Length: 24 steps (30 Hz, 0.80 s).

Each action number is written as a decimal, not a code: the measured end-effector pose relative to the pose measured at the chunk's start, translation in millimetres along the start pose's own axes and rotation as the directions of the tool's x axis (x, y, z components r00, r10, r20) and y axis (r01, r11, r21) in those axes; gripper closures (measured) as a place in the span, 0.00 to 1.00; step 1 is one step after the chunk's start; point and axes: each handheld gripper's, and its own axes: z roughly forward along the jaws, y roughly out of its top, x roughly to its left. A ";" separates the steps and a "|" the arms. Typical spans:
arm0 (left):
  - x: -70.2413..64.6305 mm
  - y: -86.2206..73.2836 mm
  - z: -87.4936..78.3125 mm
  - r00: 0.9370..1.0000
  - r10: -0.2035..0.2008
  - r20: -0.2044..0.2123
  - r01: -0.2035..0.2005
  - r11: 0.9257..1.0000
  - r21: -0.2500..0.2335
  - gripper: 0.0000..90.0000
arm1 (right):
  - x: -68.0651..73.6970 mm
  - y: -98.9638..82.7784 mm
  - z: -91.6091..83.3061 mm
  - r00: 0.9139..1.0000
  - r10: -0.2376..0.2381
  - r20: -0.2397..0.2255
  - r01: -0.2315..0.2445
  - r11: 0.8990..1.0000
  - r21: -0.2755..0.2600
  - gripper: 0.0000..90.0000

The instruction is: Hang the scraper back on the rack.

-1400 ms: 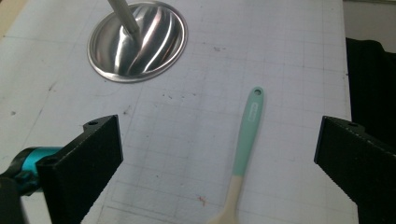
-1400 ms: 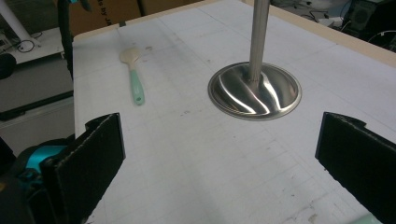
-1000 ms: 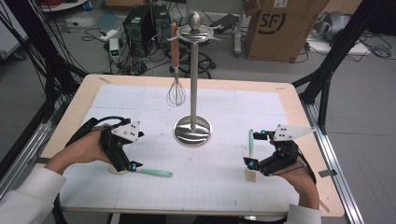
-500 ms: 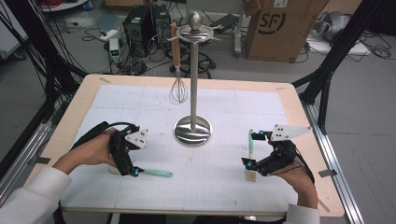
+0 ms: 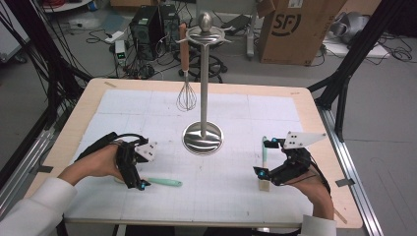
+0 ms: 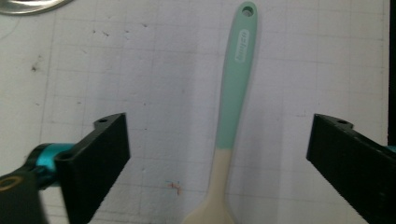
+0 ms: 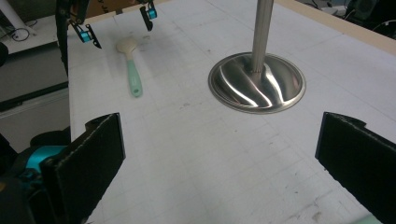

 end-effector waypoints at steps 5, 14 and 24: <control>0.0 0.5 6.4 1.000 0.015 -0.001 -0.015 0.999 0.034 0.12 | -0.4 -0.5 -0.3 1.000 0.005 -0.001 -0.005 1.000 -0.002 0.00; -0.9 2.1 13.3 1.000 -0.005 0.012 0.004 0.998 0.070 0.22 | -0.1 -0.5 0.4 1.000 -0.001 -0.002 0.001 1.000 -0.002 0.00; -3.4 5.0 21.2 0.999 0.025 0.036 -0.028 0.996 0.088 0.39 | -0.2 -1.2 -0.9 1.000 0.011 -0.017 -0.011 1.000 -0.019 0.00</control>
